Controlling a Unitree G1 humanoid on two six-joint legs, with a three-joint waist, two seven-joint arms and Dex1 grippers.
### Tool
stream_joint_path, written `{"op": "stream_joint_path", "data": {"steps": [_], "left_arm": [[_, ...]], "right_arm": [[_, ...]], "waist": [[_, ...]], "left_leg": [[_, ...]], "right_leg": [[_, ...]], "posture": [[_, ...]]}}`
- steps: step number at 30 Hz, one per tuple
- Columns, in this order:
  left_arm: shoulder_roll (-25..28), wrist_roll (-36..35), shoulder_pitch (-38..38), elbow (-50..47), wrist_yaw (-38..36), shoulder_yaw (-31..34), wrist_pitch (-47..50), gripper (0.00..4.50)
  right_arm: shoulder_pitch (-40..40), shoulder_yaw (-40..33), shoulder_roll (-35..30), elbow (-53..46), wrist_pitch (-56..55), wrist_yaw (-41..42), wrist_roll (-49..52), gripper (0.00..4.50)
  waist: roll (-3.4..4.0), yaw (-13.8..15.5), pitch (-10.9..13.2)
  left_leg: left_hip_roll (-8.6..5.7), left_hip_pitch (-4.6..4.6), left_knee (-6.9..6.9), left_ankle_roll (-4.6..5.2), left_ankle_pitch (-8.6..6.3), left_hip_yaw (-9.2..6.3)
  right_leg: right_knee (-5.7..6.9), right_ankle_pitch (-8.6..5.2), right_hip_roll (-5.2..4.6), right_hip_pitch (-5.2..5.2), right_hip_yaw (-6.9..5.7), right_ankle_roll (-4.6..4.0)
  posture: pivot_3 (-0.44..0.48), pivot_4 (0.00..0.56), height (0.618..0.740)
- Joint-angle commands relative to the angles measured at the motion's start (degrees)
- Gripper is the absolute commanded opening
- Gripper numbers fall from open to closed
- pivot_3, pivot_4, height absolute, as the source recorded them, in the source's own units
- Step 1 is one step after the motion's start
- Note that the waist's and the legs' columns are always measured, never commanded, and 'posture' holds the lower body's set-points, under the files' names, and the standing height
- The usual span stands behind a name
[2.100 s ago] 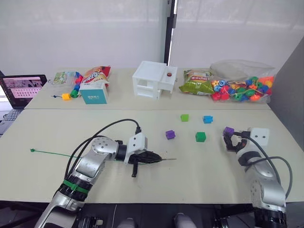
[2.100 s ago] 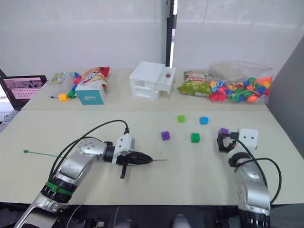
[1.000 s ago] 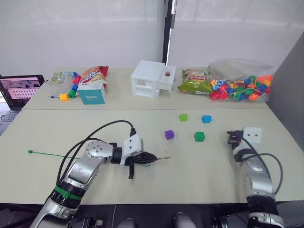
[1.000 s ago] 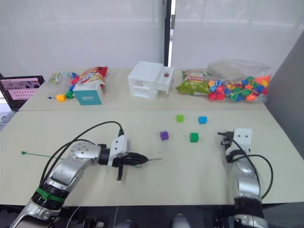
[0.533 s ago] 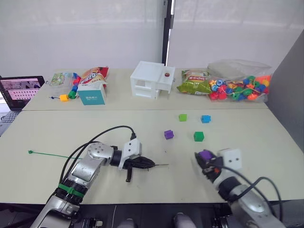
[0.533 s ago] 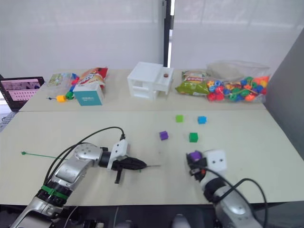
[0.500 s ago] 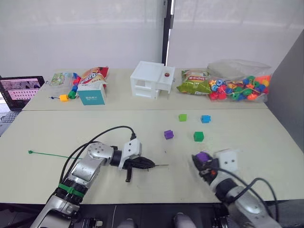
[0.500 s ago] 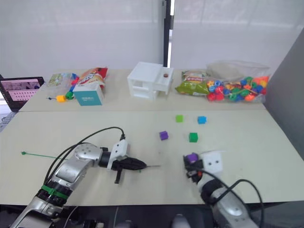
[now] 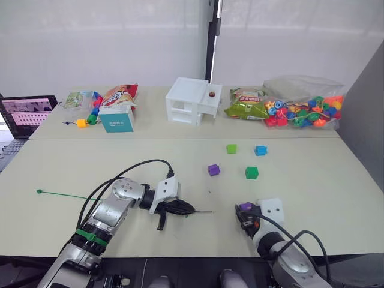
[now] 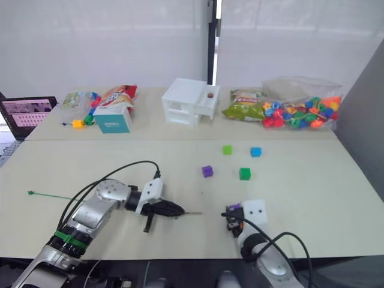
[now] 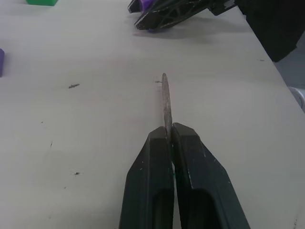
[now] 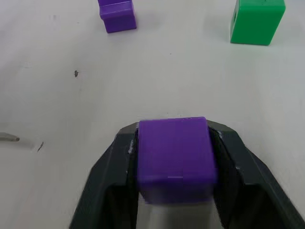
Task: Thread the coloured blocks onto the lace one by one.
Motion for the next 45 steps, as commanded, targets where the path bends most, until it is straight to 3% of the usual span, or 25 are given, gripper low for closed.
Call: {"op": "stream_joint_path", "data": {"steps": [1,5,8,10,16,22,25,30,39,45], "left_arm": [[-0.5,-0.4,-0.3,-1.3,0.0,0.3,-1.1,0.0],[-1.2,-0.2,0.2,-1.3,0.9,0.4,-1.4,0.0],[-1.3,-0.6,1.4,-2.9,1.5,0.7,-0.9,0.0],[-1.2,-0.9,1.7,-3.9,1.6,0.9,-0.4,0.0],[-2.1,-1.6,1.9,-7.2,2.9,1.3,1.1,0.0],[-1.8,-1.5,3.0,-9.9,4.1,1.4,2.4,0.0],[-1.4,-0.5,3.7,-11.3,5.2,1.0,2.4,0.0],[-1.8,0.2,5.0,-12.2,7.3,0.8,2.5,0.0],[-1.1,1.2,6.6,-15.0,9.2,-0.4,2.8,0.0],[-2.1,0.9,5.7,-14.6,9.9,-0.6,2.6,0.0]], "right_arm": [[0.6,-3.5,0.7,-5.3,1.3,1.7,5.3,3.28],[-1.3,-10.8,-1.1,-11.6,5.6,5.5,19.2,4.47],[-6.0,-20.6,-12.5,-12.8,9.6,12.9,30.8,4.47],[-10.3,-21.7,-22.5,-11.2,11.8,18.5,31.8,4.47],[-24.6,-11.7,-45.9,-1.4,5.1,40.9,23.8,4.47],[-32.1,1.4,-55.9,9.6,-8.7,59.0,9.9,4.47],[-37.1,8.5,-57.5,16.9,-13.2,65.5,2.3,4.47],[-42.8,13.0,-53.3,23.4,-16.4,69.2,-2.9,4.47],[-48.6,17.6,-48.5,25.3,-14.2,71.6,-9.7,4.47],[-47.5,20.8,-48.4,22.5,-10.6,73.7,-13.5,2.61]], "waist": [[0.0,0.0,0.0],[0.0,0.1,0.0],[-0.02,0.0,0.0],[-0.06,-0.2,0.0],[-0.09,-0.1,0.1],[-0.15,0.4,0.1],[-0.15,0.4,0.1],[-0.15,0.5,0.1],[-0.15,1.1,0.1],[-0.15,1.3,0.1]], "left_leg": [[0.0,0.0,0.0,0.0,0.0,0.0],[0.0,0.0,0.0,0.0,0.0,-0.02],[-0.01,0.0,0.04,0.0,0.0,-0.01],[-0.01,0.02,0.05,0.0,0.0,0.02],[0.13,0.0,0.05,0.03,0.0,0.01],[0.11,-0.13,0.12,0.06,-0.03,0.04],[0.09,-0.2,0.15,0.06,-0.02,0.1],[0.1,-0.23,0.14,0.05,-0.02,0.11],[0.09,-0.29,0.15,0.01,0.0,0.09],[0.06,-0.33,0.18,0.01,0.0,0.08]], "right_leg": [[0.0,0.0,0.0,0.0,0.0,0.0],[-0.01,0.0,0.0,0.01,-0.01,0.0],[-0.06,0.0,-0.02,0.07,0.0,0.01],[-0.13,0.0,-0.01,0.13,0.0,0.01],[-0.23,-0.02,0.16,0.18,-0.05,0.0],[-0.27,-0.01,0.1,0.1,-0.07,0.01],[-0.3,-0.01,0.05,0.02,-0.06,0.02],[-0.29,-0.01,0.05,-0.05,-0.05,0.01],[-0.26,0.0,0.04,-0.11,-0.06,0.01],[-0.25,0.0,0.02,-0.12,-0.06,0.01]], "posture": [[0.0,0.15,0.74],[0.0,0.15,0.74],[0.0,0.15,0.74],[0.0,0.15,0.74],[0.0,0.15,0.74],[0.0,0.15,0.74],[0.0,0.15,0.74],[0.0,0.15,0.74],[0.0,0.15,0.74],[0.0,0.15,0.74]]}}
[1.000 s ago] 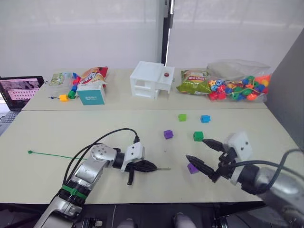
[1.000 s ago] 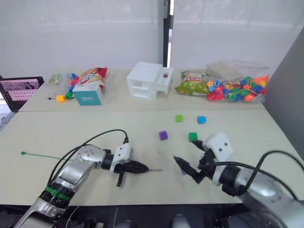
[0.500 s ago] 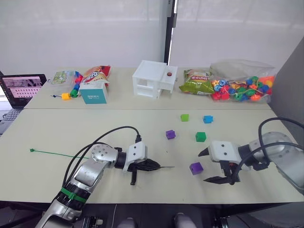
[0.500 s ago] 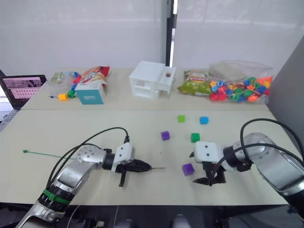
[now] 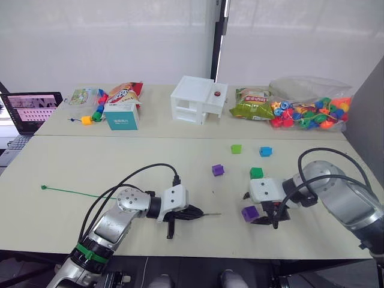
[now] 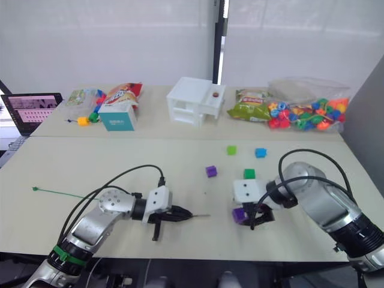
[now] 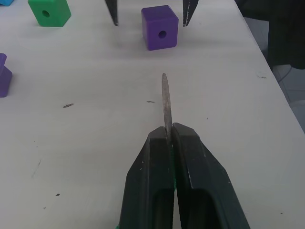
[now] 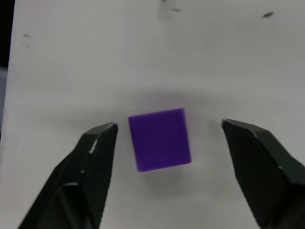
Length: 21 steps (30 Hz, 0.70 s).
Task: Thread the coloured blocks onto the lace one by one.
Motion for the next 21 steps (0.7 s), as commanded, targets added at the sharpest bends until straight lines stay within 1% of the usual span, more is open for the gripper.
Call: {"op": "stream_joint_path", "data": {"steps": [1,4,5,7,14,16,21], "left_arm": [[-0.6,-0.8,-1.0,-1.6,0.6,0.2,-0.2,0.0],[-0.7,-0.8,-1.0,-1.6,0.5,0.3,-0.3,0.0],[-0.8,-0.8,-1.1,-1.5,0.5,0.3,-0.3,0.0],[-1.0,-1.0,-1.3,-1.2,0.5,0.4,-0.4,0.0],[-1.7,-1.5,-2.9,0.3,-0.4,0.1,-0.7,0.0],[-1.0,1.2,-4.0,1.9,-1.0,-1.9,-1.6,0.0],[-2.2,0.6,-4.2,2.0,-1.0,-2.9,-0.8,0.0]], "right_arm": [[0.1,0.3,0.1,-3.0,2.2,0.6,-1.5,2.27],[0.0,0.4,0.7,-3.2,2.2,0.1,-2.7,1.28],[0.0,0.3,0.8,-3.2,2.3,0.0,-3.0,1.15],[-0.1,0.0,1.1,-3.3,2.8,-0.4,-3.3,1.15],[-0.5,-1.4,3.0,-4.3,10.8,-2.5,-2.3,1.15],[0.1,-0.6,3.8,-4.7,11.0,-4.1,-3.9,1.15],[1.5,-0.5,5.3,-8.2,14.9,-5.6,-3.1,1.15]], "waist": [[0.0,0.0,0.0],[0.0,-0.2,0.0],[0.0,-0.2,0.0],[0.0,-0.2,0.0],[0.0,-0.4,0.0],[-0.01,-0.5,0.0],[-0.06,-1.0,0.0]], "left_leg": [[0.0,0.0,0.0,0.0,0.0,0.0],[0.0,0.01,0.0,0.0,0.0,0.0],[0.01,0.02,-0.01,0.0,0.0,0.0],[0.01,0.02,-0.01,0.0,0.0,-0.01],[0.01,0.04,0.0,-0.02,0.01,0.0],[0.01,0.06,0.0,-0.02,0.02,0.0],[0.04,0.12,0.0,-0.02,0.01,0.0]], "right_leg": [[0.0,0.0,0.0,0.0,0.0,0.0],[0.01,0.0,0.0,-0.01,-0.01,0.0],[0.01,0.0,0.0,0.0,-0.01,0.0],[0.02,0.0,0.0,0.0,-0.02,0.0],[0.02,0.0,0.01,0.01,-0.02,-0.01],[0.03,0.0,0.01,0.01,-0.02,0.0],[0.09,0.0,0.04,0.04,-0.02,-0.01]], "posture": [[0.0,0.15,0.74],[0.0,0.15,0.74],[0.0,0.15,0.74],[0.0,0.15,0.74],[0.0,0.15,0.74],[0.0,0.15,0.74],[0.0,0.15,0.74]]}}
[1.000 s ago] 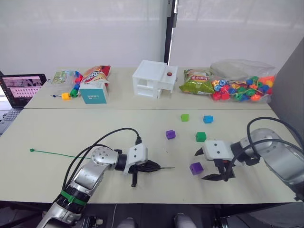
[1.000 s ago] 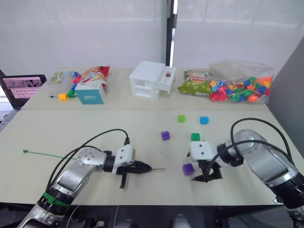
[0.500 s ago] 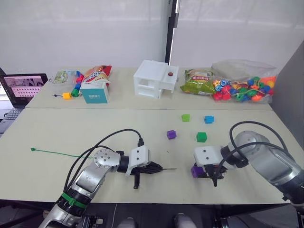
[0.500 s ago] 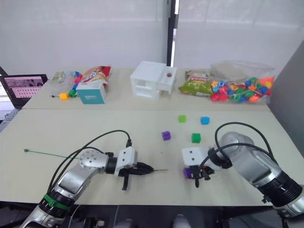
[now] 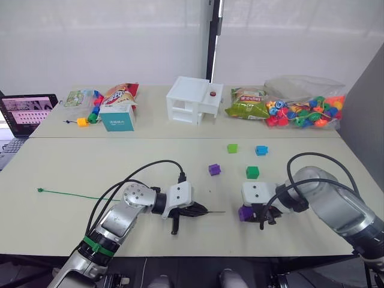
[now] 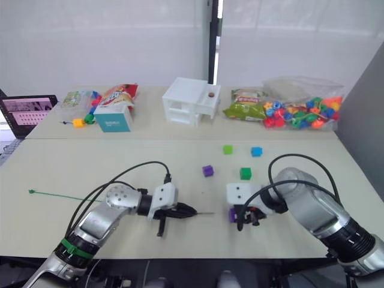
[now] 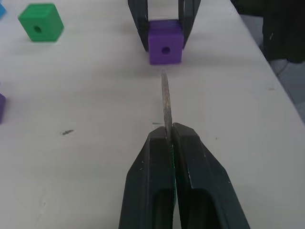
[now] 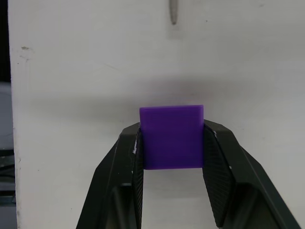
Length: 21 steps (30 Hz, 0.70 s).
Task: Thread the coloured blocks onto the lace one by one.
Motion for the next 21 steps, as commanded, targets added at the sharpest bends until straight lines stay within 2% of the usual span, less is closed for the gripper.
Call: {"op": "stream_joint_path", "data": {"steps": [1,11,21], "left_arm": [[-1.0,-0.6,-0.6,-1.3,-0.2,-0.5,-0.3,0.0],[-5.2,1.3,-2.4,0.5,1.8,-2.9,-0.5,0.0],[-4.5,3.2,-2.3,1.3,2.3,-3.4,-0.4,0.0]], "right_arm": [[0.4,-0.2,1.5,-2.6,2.3,-2.1,0.0,1.15],[0.6,-0.1,1.8,-5.0,5.1,-2.2,0.8,1.15],[1.2,-0.7,1.5,-5.0,5.3,-2.8,1.5,1.15]], "waist": [[0.0,-0.3,0.0],[0.0,-0.6,0.0],[0.0,-0.5,0.0]], "left_leg": [[0.0,0.01,0.0,0.0,0.0,0.0],[0.0,0.03,0.0,0.0,0.0,-0.01],[0.0,0.04,0.0,0.0,0.0,-0.03]], "right_leg": [[0.01,0.0,0.0,0.0,0.0,0.0],[0.12,0.0,0.01,0.0,0.0,0.0],[0.13,0.0,0.0,0.0,0.0,0.0]], "posture": [[0.0,0.15,0.74],[0.0,0.15,0.74],[0.0,0.15,0.74]]}}
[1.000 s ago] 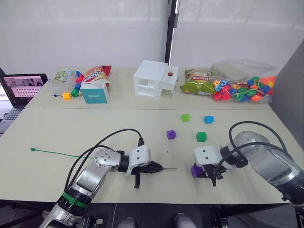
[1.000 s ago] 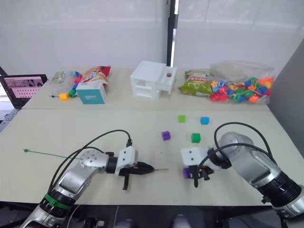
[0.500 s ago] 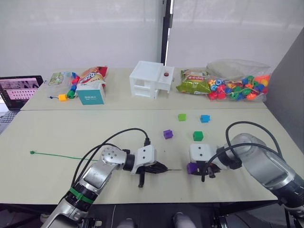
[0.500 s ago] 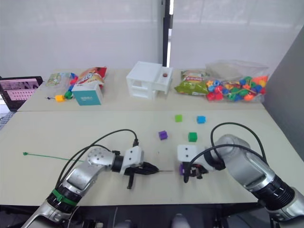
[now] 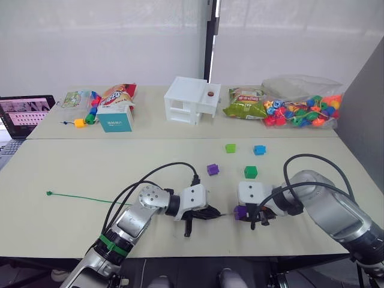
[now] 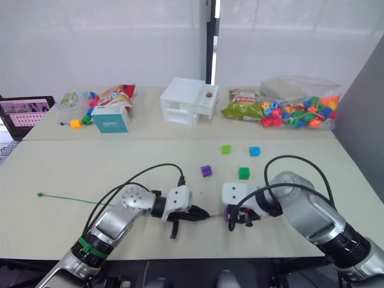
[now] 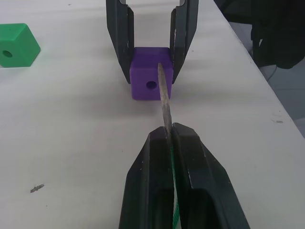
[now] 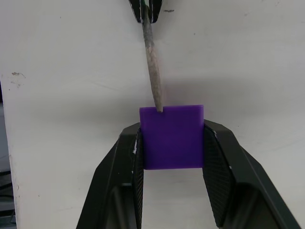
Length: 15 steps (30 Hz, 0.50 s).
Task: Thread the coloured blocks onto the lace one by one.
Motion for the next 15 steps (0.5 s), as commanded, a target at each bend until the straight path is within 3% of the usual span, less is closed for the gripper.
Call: {"op": "stream_joint_path", "data": {"steps": [1,15], "left_arm": [[0.7,0.3,-0.5,-0.5,0.0,0.1,-0.4,0.0],[-0.9,1.2,-1.6,1.4,1.0,-0.7,-1.0,0.0]], "right_arm": [[0.5,-0.4,-0.3,-1.4,-0.5,-0.1,1.0,1.15],[0.1,-0.1,-0.6,-0.7,-1.2,-0.1,1.0,1.15]], "waist": [[0.0,0.0,0.0],[0.0,0.5,0.0]], "left_leg": [[0.0,0.0,0.0,0.0,0.0,0.0],[-0.01,-0.02,0.01,0.0,0.0,0.0]], "right_leg": [[0.0,0.0,0.0,0.0,0.0,0.0],[-0.02,0.0,0.0,0.01,0.0,0.0]], "posture": [[0.0,0.15,0.74],[0.0,0.15,0.74]]}}
